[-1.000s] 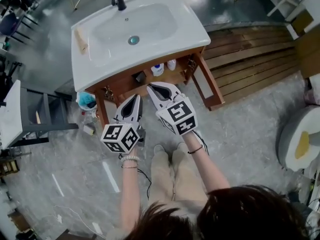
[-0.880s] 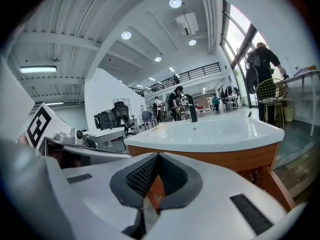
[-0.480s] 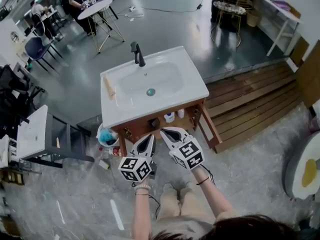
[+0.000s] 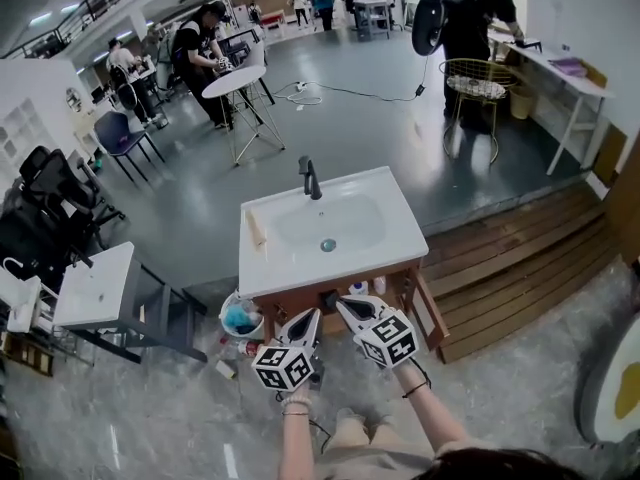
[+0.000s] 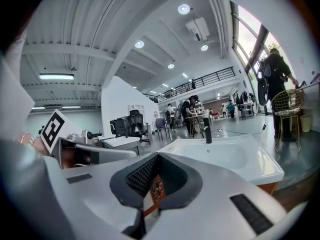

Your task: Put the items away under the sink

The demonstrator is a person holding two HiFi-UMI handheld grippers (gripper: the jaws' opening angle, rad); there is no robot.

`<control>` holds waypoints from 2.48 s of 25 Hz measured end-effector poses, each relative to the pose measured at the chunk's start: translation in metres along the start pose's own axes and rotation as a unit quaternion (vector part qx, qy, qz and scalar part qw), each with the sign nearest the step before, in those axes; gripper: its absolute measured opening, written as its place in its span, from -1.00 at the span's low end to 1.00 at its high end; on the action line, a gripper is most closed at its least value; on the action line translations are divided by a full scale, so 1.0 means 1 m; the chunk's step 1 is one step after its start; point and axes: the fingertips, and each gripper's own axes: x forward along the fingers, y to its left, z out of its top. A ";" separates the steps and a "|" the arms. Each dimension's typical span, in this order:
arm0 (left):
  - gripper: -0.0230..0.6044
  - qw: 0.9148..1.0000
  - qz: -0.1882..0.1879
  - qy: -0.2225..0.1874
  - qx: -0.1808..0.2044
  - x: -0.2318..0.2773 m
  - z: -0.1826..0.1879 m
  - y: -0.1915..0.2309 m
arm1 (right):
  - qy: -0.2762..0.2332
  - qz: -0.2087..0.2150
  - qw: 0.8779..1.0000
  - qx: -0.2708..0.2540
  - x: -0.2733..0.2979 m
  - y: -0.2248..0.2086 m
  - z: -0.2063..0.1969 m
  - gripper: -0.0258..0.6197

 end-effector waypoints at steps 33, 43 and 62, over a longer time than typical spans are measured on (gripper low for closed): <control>-0.92 0.998 0.027 -0.055 -0.013 0.042 0.111 0.144 | 0.001 0.082 0.997 -0.008 0.186 -0.019 0.083 -0.87; -0.92 0.997 0.053 -0.050 -0.017 0.044 0.116 0.187 | 0.017 0.116 0.993 0.032 0.234 -0.019 0.078 -0.87; -0.92 0.982 0.161 -0.064 -0.081 0.071 0.122 0.293 | 0.101 0.208 0.972 0.040 0.361 -0.043 0.064 -0.86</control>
